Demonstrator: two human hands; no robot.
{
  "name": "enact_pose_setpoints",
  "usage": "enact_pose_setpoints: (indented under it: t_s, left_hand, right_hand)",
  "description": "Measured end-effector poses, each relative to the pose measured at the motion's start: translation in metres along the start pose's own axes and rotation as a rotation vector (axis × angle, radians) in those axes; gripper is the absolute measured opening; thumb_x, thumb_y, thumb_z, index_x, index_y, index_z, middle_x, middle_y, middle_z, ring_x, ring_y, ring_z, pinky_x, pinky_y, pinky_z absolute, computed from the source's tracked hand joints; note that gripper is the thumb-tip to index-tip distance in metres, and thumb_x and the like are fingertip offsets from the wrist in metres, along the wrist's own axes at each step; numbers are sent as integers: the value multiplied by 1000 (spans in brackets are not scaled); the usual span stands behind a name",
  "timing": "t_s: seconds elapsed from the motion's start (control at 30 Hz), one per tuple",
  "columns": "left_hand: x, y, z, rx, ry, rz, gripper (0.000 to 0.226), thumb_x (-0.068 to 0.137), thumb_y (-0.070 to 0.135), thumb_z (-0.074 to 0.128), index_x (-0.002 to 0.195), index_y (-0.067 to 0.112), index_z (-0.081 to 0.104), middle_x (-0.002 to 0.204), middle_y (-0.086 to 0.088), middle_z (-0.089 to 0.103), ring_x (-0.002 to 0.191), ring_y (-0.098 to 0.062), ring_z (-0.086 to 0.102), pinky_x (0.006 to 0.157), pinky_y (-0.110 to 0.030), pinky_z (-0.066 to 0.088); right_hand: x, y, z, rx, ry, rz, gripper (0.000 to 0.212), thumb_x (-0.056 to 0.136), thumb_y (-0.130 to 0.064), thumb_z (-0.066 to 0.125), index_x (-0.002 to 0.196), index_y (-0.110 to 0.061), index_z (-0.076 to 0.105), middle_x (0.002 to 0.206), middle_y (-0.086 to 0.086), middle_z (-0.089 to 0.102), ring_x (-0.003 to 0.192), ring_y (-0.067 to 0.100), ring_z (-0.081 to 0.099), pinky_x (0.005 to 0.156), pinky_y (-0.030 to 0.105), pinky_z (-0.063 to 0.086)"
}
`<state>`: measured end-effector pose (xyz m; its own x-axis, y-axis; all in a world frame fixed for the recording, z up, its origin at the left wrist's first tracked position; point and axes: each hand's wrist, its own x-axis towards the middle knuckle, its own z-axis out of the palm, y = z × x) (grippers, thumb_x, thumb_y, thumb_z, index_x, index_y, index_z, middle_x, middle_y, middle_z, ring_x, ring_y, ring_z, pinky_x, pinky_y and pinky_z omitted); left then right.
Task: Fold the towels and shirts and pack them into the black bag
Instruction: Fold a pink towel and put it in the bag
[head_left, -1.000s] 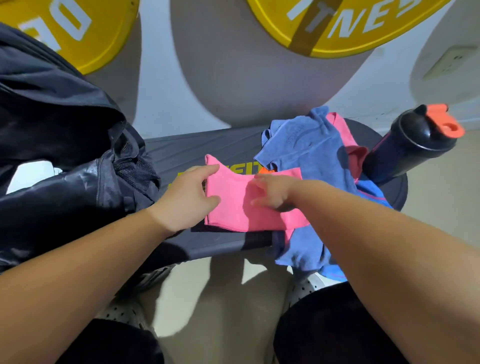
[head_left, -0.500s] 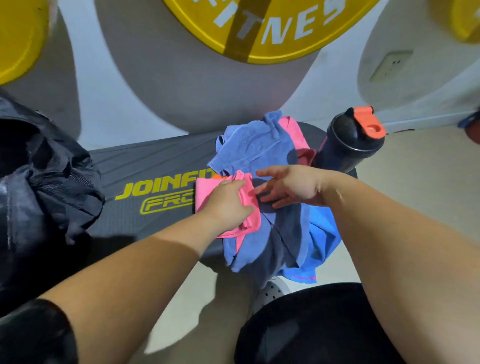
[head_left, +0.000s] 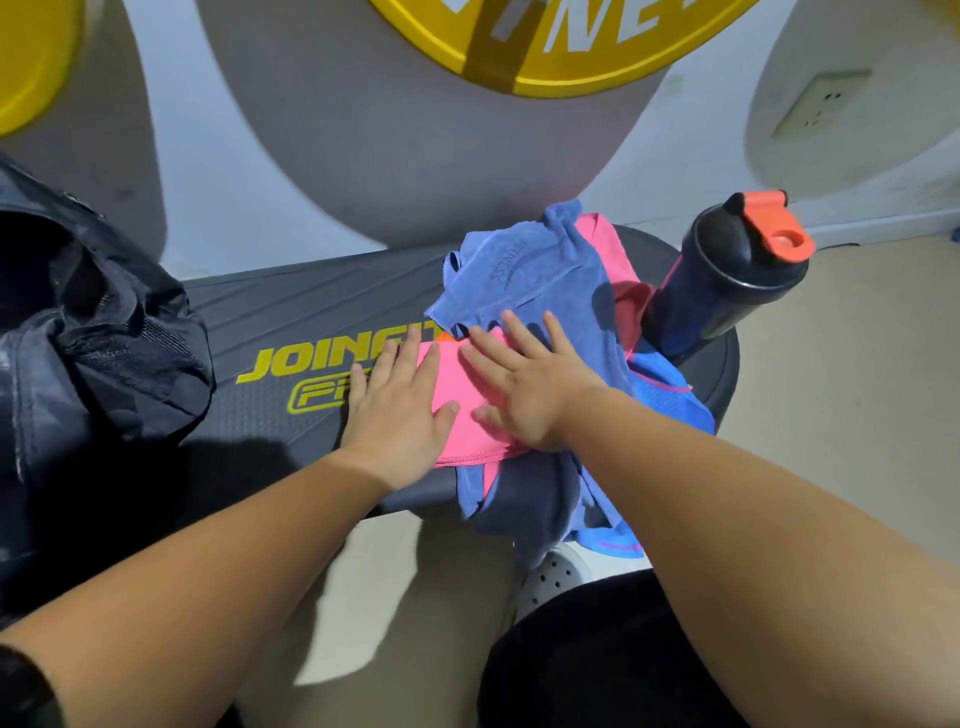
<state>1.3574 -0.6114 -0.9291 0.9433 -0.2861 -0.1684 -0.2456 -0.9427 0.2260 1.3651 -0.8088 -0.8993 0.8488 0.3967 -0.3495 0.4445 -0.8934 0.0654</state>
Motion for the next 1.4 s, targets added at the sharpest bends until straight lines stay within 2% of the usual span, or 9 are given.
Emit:
enact_pose_setpoints:
  t_s: [0.2, 0.33, 0.47, 0.73, 0.97, 1.03, 1.17, 1.27, 1.4]
  left_hand:
    - [-5, -11, 18, 29, -65, -25, 76, 96, 65, 31, 157, 35, -4, 163, -5, -25, 152, -30, -15, 119, -61, -2]
    - [-12, -20, 20, -17, 14, -93, 77, 90, 71, 41, 155, 42, 12, 164, -16, 8, 151, -35, 3, 119, -55, 3]
    - [-14, -17, 16, -175, 137, -8, 57, 84, 51, 68, 137, 36, 53, 128, -2, 55, 123, -30, 43, 105, -44, 32]
    - [-3, -28, -1, -650, 25, -43, 60, 76, 6, 78, 130, 24, 60, 116, 1, 47, 104, -14, 52, 89, -17, 38]
    - [16, -93, -70, -374, -270, 65, 55, 71, 2, 71, 105, 45, 69, 80, 21, 59, 68, 3, 52, 62, -20, 38]
    - [21, -106, -80, -301, -304, 73, 52, 71, 2, 72, 108, 39, 72, 94, 28, 64, 86, 8, 58, 75, -19, 44]
    - [15, -117, -64, -233, -177, 41, 66, 57, 40, 79, 119, 35, 58, 109, 5, 64, 104, -20, 60, 89, -34, 49]
    - [2, -123, -48, -122, -124, -47, 97, 48, 67, 75, 133, 31, 46, 127, 0, 58, 117, -30, 53, 97, -47, 47]
    - [-6, -126, -40, -59, -103, -125, 105, 53, 69, 80, 140, 24, 44, 139, -4, 50, 127, -32, 45, 103, -45, 42]
  right_hand:
    - [0, 11, 15, -98, -51, 27, 80, 94, -73, 13, 157, -31, -14, 164, -11, -20, 150, 30, -22, 116, 62, -15]
    - [4, 9, 8, -63, 5, -10, 81, 92, -74, 26, 158, -35, 0, 165, -3, -18, 152, 29, -18, 119, 59, -8]
    - [8, 10, 1, -1, 27, -38, 78, 88, -74, 39, 155, -45, 12, 166, 5, -15, 152, 31, -14, 121, 57, -2]
    - [12, 4, -8, 75, 7, -47, 78, 88, -74, 41, 155, -43, 17, 166, 4, 10, 152, 29, 8, 121, 46, 12]
    - [19, -60, -18, 349, -100, -190, 74, 82, -76, 52, 135, -25, 49, 106, 4, 47, 95, 25, 47, 94, 41, 45]
    - [22, -79, -17, 420, -151, -214, 63, 86, -72, 52, 122, -20, 54, 92, -3, 45, 86, 20, 44, 84, 38, 45]
    - [38, -84, -10, 484, -26, -155, 43, 91, -69, 42, 85, -29, 54, 71, -7, 52, 77, 21, 50, 73, 39, 48]
    - [54, -74, -8, 572, 164, -105, 27, 88, -54, 65, 97, -28, 64, 82, -8, 55, 89, 21, 56, 78, 38, 48]
    - [75, -67, -13, 548, 197, -32, 101, 67, -59, 81, 151, -29, 34, 132, 1, 48, 122, 24, 46, 105, 37, 39]
